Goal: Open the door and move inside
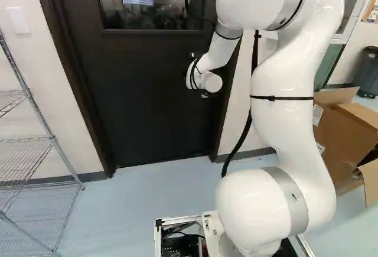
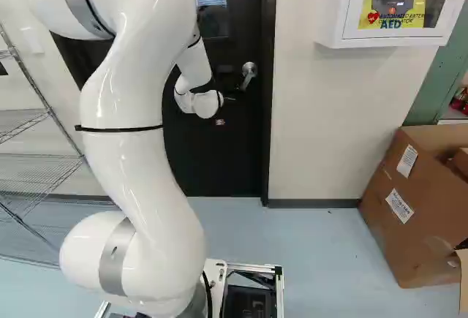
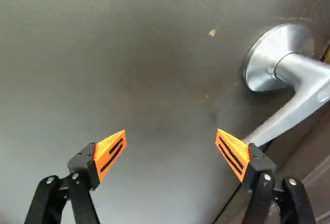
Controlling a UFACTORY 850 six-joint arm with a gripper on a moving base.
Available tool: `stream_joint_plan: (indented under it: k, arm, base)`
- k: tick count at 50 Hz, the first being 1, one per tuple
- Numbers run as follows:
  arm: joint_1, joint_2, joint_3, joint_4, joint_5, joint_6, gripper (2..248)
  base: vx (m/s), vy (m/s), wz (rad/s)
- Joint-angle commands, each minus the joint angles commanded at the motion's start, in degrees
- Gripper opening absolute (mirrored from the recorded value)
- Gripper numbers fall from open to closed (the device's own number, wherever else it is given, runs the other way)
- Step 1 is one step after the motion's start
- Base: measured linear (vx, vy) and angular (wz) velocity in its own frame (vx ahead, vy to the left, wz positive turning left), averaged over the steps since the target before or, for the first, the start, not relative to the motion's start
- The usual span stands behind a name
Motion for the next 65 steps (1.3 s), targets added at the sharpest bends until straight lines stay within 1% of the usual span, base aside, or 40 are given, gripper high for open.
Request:
stream_joint_plan:
  k: [9, 35, 65]
  arm:
    - [0.0, -3.1, -3.2, 0.0, 0.0, 0.0, 247]
    - [0.4, -10.1, -12.4, -0.2, 1.1, 0.0, 247]
    - [0.9, -18.7, -24.1, -0.5, 1.6, 0.0, 247]
  base:
    - [0.000, 0.000, 0.000]
    - [0.000, 0.000, 0.000]
    - [0.000, 0.000, 0.000]
